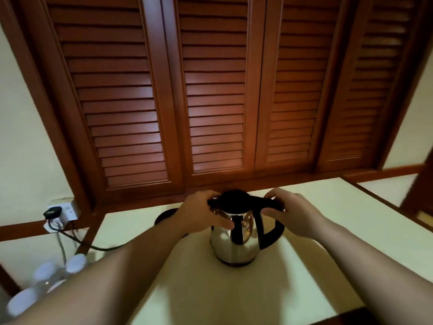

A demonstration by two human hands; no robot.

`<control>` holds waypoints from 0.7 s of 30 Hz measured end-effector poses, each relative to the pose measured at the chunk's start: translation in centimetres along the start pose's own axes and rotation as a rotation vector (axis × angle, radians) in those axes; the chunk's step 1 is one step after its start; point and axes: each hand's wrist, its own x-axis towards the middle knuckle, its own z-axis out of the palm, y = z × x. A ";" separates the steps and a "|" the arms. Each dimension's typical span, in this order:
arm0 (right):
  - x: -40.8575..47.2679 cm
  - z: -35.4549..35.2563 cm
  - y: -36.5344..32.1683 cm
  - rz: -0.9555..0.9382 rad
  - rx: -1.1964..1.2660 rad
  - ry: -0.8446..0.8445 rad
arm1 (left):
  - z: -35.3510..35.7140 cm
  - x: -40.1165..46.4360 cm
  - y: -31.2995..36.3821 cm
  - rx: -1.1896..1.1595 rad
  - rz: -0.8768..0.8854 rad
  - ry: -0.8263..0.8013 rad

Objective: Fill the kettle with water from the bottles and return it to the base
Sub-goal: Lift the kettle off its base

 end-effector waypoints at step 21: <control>2.6 -1.2 -4.6 -0.267 -0.243 -0.384 | 2.3 -0.5 -1.1 -0.087 0.033 0.012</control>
